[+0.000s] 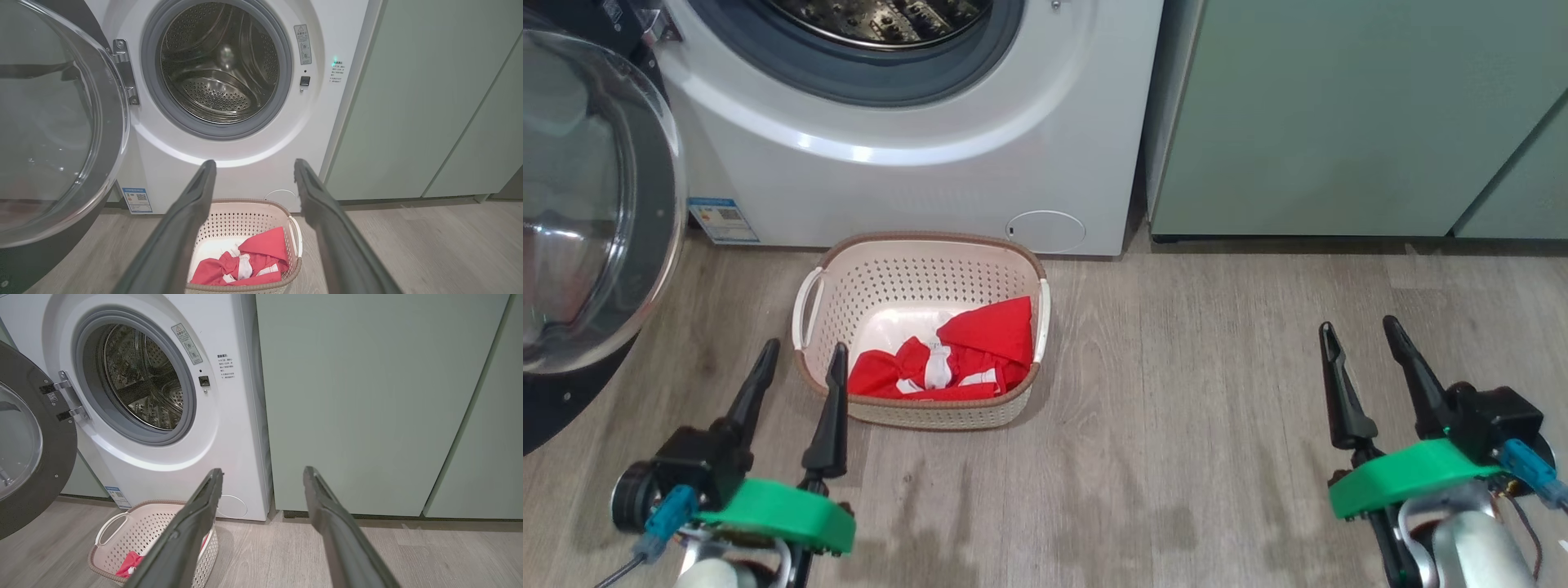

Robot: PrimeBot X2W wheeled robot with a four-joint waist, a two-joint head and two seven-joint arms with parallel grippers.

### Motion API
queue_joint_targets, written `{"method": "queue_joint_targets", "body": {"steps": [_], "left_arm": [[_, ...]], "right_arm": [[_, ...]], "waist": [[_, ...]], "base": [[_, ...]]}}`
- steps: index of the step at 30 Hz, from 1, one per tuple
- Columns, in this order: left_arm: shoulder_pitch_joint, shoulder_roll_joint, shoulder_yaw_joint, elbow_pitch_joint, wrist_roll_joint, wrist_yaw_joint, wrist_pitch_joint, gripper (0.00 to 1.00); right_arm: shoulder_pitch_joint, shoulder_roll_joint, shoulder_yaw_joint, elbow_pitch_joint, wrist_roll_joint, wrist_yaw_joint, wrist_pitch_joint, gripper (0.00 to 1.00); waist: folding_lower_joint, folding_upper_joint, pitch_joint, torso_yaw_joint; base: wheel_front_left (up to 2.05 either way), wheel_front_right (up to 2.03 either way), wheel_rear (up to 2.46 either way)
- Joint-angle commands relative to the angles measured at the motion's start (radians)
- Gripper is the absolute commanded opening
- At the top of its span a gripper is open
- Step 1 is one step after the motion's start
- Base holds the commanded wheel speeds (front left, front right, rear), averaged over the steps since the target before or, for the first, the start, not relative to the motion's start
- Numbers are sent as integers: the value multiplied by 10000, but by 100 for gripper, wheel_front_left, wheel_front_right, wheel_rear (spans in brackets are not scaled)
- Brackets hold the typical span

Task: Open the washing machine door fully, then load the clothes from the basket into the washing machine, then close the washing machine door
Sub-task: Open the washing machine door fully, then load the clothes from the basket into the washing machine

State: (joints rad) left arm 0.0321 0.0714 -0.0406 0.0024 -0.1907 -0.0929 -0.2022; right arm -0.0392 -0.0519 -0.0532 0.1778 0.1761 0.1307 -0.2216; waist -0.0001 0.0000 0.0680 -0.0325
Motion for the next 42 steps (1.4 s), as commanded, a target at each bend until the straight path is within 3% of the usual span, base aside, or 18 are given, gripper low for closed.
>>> {"method": "queue_joint_targets", "body": {"steps": [1, 35, 42], "left_arm": [[-244, 198, 328, -392, 142, 64, 35, 100], [-504, 546, 13, -117, 22, 153, -21, 100], [-519, 586, -67, -148, -31, 159, -28, 100]], "right_arm": [[-95, 17, 210, -401, 39, 0, -107, 100], [-212, 17, 88, -466, 134, 0, -157, 100], [-240, 17, 102, -420, 148, 0, -186, 100]], "waist": [[1, 0, 5, -5], [1, 0, 184, -19], [1, 0, 188, -78]], "base": [[0, 0, 0], [0, 0, 0], [95, -95, 0]]}}
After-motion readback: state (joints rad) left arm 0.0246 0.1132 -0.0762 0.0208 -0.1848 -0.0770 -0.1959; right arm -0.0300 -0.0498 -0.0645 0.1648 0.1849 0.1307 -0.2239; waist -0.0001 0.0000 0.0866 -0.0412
